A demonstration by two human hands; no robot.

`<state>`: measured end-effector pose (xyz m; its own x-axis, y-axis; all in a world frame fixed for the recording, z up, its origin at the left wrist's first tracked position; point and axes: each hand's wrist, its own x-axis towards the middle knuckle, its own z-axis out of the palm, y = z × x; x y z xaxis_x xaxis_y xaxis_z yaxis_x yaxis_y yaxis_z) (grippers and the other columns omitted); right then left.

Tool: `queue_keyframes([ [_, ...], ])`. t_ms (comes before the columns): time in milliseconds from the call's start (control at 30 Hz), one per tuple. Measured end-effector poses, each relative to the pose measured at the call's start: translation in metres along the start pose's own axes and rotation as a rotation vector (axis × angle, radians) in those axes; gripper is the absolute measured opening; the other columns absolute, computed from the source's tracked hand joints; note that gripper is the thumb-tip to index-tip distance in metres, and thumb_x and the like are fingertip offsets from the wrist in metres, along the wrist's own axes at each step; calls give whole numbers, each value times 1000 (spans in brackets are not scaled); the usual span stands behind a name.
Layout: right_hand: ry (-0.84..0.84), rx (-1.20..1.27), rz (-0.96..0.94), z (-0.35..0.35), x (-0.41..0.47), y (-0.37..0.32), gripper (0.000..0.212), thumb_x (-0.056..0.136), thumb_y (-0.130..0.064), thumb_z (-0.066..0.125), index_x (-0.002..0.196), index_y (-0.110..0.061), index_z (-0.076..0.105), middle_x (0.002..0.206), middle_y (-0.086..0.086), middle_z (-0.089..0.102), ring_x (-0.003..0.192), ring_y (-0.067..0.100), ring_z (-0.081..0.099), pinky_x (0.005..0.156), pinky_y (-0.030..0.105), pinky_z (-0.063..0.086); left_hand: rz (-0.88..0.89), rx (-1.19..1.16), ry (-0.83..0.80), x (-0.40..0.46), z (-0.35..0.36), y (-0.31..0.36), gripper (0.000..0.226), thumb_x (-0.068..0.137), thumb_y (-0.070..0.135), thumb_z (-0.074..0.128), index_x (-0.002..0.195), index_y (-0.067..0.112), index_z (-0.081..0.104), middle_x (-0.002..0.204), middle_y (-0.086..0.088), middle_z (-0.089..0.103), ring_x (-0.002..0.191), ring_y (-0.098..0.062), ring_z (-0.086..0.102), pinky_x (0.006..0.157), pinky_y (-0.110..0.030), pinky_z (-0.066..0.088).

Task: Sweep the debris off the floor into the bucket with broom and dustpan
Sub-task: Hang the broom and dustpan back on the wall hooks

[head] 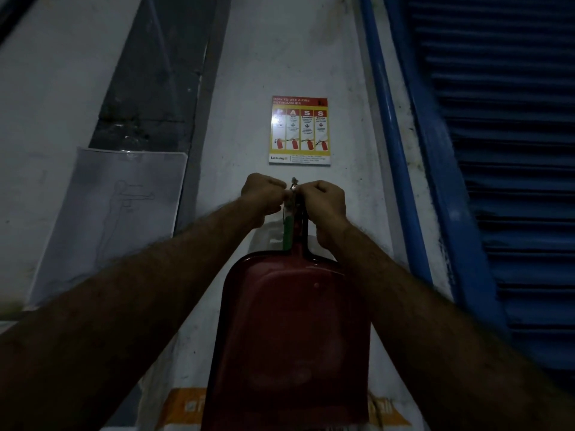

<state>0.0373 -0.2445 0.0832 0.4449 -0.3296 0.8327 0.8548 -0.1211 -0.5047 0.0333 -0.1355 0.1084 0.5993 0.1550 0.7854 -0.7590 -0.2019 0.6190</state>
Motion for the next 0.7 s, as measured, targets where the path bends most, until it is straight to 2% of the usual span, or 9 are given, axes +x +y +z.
queue_keyframes([
  [67,3,5,11,1,2,-1,8,86,-13,67,83,-15,73,83,6,73,82,25,72,74,45,62,28,15,-27,1,1,-3,14,86,5,76,99,5,74,101,-13,72,87,-20,68,78,-31,61],
  [167,13,17,23,1,5,-3,10,87,-13,67,79,-17,72,80,5,73,79,25,72,71,42,63,58,33,-27,2,4,-3,17,83,7,79,99,2,75,93,-15,73,76,-19,68,80,-36,61],
  [300,61,1,14,-1,8,0,9,87,-14,66,80,-17,71,78,2,71,74,20,71,65,36,62,85,73,30,5,7,-4,19,79,7,81,97,4,77,91,-13,75,85,-23,73,81,-40,62],
  [367,110,-26,9,0,7,2,11,89,-19,65,81,-13,70,73,0,67,66,15,65,57,29,54,65,50,28,6,7,-6,19,78,6,81,97,4,77,93,-14,75,88,-25,73,83,-40,62],
  [467,177,-77,13,1,8,6,20,87,-29,66,72,-15,67,68,-2,64,63,14,60,56,27,46,7,13,14,8,6,-6,18,78,5,82,95,4,78,96,-16,76,95,-29,72,89,-45,59],
  [567,197,-109,1,2,9,7,19,85,-32,69,75,-16,69,71,-2,66,67,14,63,58,27,47,-9,-15,13,10,4,-7,15,76,3,83,89,8,79,93,-13,76,92,-27,74,87,-45,61],
  [700,227,-151,-67,1,5,3,3,83,-24,71,82,-23,69,77,-7,68,72,12,66,64,30,58,44,-21,8,7,3,-9,16,80,1,79,92,11,77,97,-13,75,90,-24,73,75,-34,62],
])
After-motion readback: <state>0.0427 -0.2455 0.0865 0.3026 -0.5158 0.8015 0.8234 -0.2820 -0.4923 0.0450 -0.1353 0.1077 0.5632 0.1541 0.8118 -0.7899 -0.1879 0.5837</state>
